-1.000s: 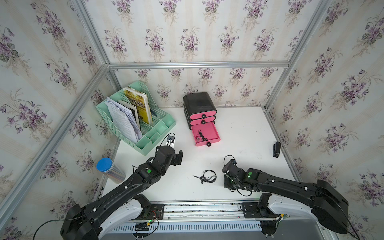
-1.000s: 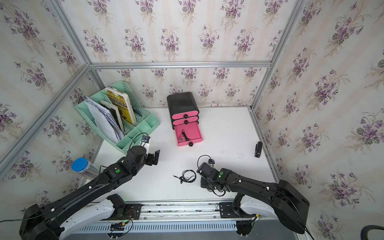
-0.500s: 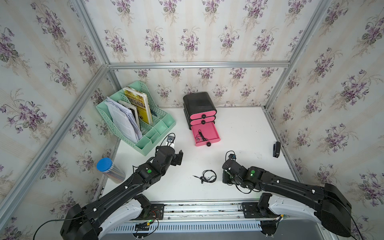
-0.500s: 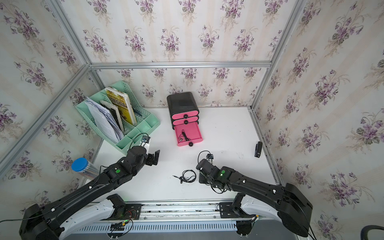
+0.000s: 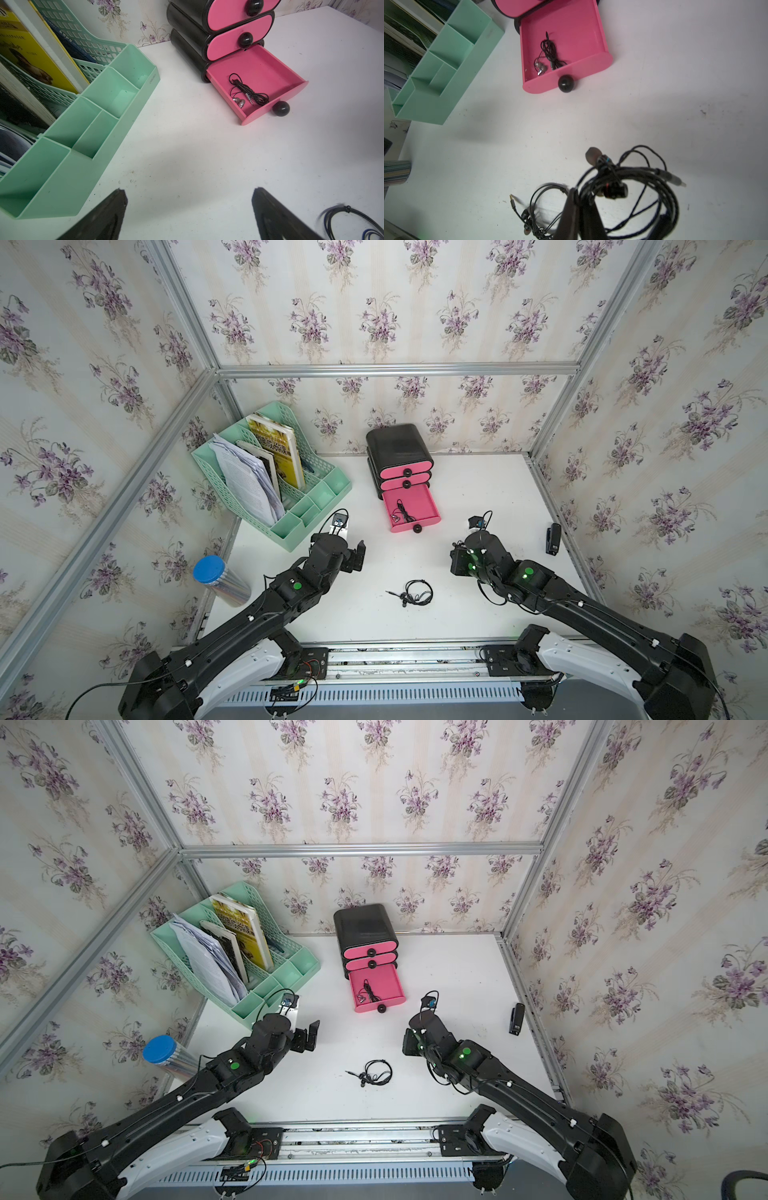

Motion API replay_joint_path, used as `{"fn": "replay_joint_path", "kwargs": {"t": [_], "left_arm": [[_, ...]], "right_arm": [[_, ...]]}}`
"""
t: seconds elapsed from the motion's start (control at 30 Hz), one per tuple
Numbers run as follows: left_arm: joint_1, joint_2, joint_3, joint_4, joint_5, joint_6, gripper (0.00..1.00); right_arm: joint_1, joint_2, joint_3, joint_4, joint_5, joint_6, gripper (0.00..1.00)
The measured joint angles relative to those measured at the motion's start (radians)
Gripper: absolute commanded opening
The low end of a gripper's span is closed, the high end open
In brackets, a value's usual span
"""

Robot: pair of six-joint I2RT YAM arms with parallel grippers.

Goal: Place the wired earphones into the drawer by color
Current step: Place the wired earphones in the drawer.

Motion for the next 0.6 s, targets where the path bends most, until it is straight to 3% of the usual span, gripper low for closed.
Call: {"fn": "replay_joint_path", "kwargs": {"t": [0.4,0.6], "left_arm": [[0.0,-0.045,-0.021,0.0,0.018,-0.014,0.99],[0.0,0.0,-0.005,0.006,0.033,0.009,0.99]], "right_arm": [[-0.267,0.046,-0.011,0.178,-0.206,-0.128,0.0],[-0.318,0.153,0.032,0.243,-0.281,-0.17,0.0]]}}
